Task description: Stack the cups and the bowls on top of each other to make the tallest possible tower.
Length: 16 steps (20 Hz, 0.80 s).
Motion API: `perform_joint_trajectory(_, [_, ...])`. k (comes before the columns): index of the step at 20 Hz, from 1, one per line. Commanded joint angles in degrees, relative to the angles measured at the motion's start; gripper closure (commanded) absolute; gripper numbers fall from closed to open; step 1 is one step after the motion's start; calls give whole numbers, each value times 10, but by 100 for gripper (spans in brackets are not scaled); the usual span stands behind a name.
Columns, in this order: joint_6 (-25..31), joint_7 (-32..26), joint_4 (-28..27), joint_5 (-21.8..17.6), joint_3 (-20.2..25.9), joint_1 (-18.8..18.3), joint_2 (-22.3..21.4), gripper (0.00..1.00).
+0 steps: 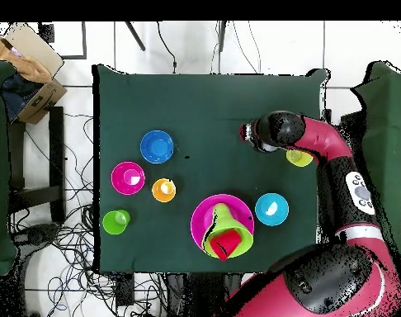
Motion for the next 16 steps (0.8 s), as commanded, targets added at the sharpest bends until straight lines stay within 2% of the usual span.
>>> perform_joint_trajectory(1, [48, 55, -5, -18, -60, 70, -56, 0])
perform_joint_trajectory(3, [73, 70, -10, -6, -62, 88, -85, 0])
perform_joint_trajectory(6, [137, 42, -29, 13, -64, 100, -117, 0])
perform_joint_trajectory(9, [222, 13, -83, 20, -61, 115, -123, 0])
perform_joint_trajectory(11, [255, 7, -108, 19, -60, 124, -124, 0])
perform_joint_trajectory(14, [279, 3, -120, 21, -55, 131, -133, 0])
perform_joint_trajectory(16, [276, -7, -116, 17, -53, 134, -140, 0])
